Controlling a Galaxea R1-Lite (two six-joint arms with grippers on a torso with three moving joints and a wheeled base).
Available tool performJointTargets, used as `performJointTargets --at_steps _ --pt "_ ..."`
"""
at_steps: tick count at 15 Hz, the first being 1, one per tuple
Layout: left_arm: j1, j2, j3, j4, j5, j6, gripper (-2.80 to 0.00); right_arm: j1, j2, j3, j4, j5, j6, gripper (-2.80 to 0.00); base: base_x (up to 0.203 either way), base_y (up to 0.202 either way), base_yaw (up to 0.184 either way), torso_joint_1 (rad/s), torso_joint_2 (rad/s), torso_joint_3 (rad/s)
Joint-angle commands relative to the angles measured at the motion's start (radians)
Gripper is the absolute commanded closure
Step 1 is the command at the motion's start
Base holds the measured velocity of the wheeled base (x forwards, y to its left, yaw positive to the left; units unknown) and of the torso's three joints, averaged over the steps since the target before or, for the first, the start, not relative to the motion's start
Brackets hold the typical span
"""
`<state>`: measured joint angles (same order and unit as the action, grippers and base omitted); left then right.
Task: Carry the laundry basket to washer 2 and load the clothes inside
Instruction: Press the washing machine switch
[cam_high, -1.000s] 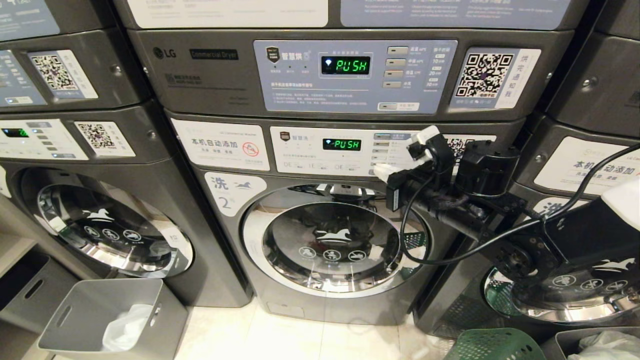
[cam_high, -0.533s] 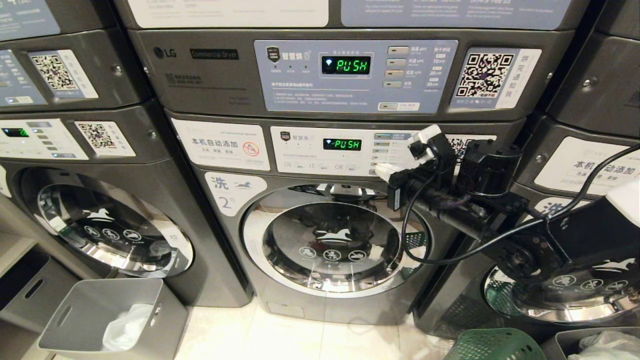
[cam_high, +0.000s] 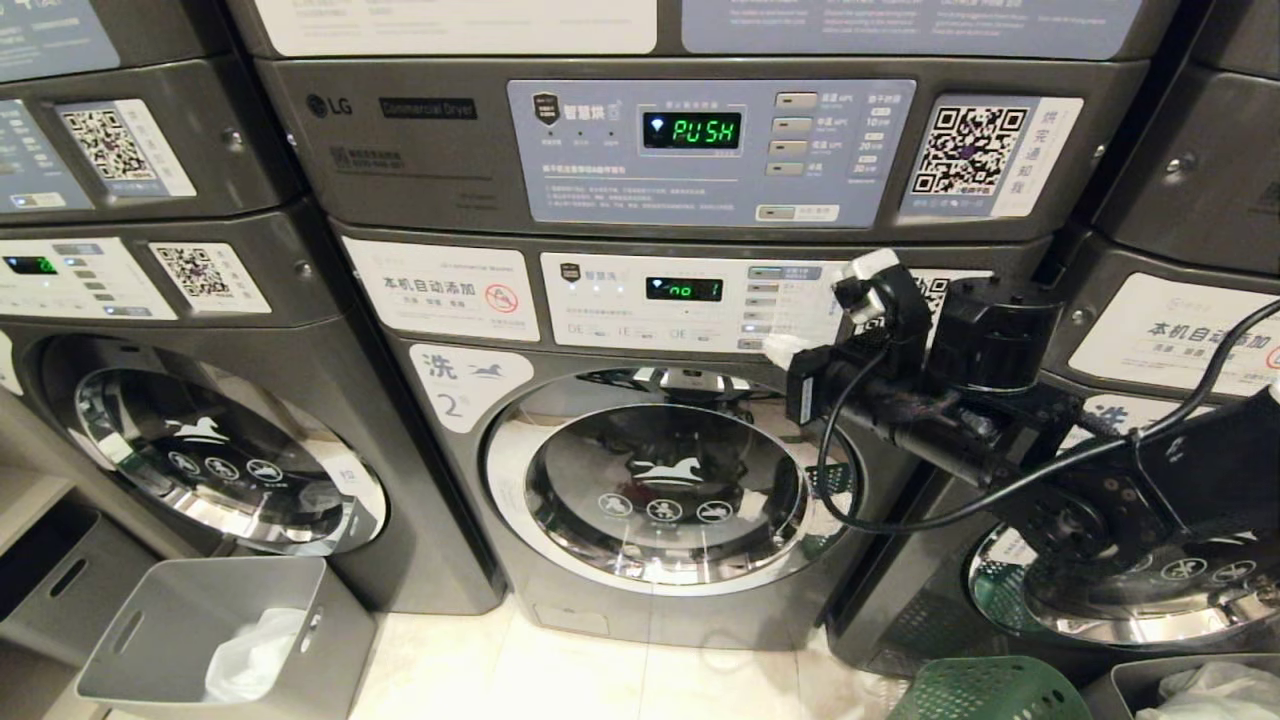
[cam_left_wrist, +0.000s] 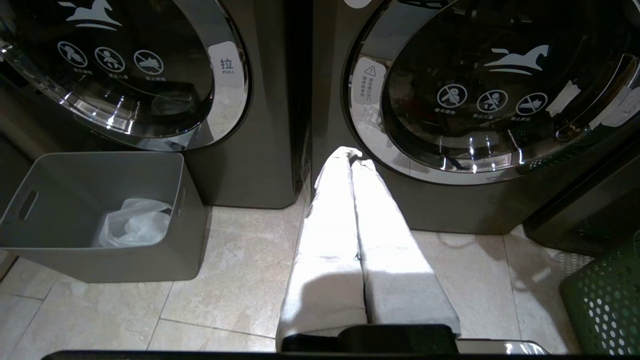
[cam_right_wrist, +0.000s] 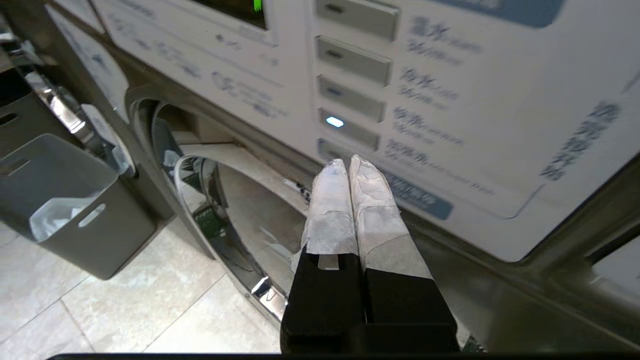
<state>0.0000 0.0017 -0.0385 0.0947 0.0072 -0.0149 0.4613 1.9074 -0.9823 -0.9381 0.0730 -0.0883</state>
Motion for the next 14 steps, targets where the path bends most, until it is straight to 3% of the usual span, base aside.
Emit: performJointTargets --at_steps 1,5,14 --pt "0.0 0.0 0.0 0.0 0.0 -0.001 0.0 0.013 -0.02 0.025 -0.005 0.002 -0.003 0.0 0.0 0.0 0.0 0.0 0.0 0.0" --pt "0.0 0.0 0.0 0.0 0.0 -0.002 0.0 0.035 -0.018 0.053 -0.008 0.004 -0.01 0.0 0.0 0.0 0.0 0.0 0.0 0.0" --pt "0.0 0.0 0.0 0.0 0.0 0.0 0.0 0.033 0.054 -0.015 -0.011 -0.004 -0.005 0.0 0.0 0.0 0.0 0.0 0.0 0.0"
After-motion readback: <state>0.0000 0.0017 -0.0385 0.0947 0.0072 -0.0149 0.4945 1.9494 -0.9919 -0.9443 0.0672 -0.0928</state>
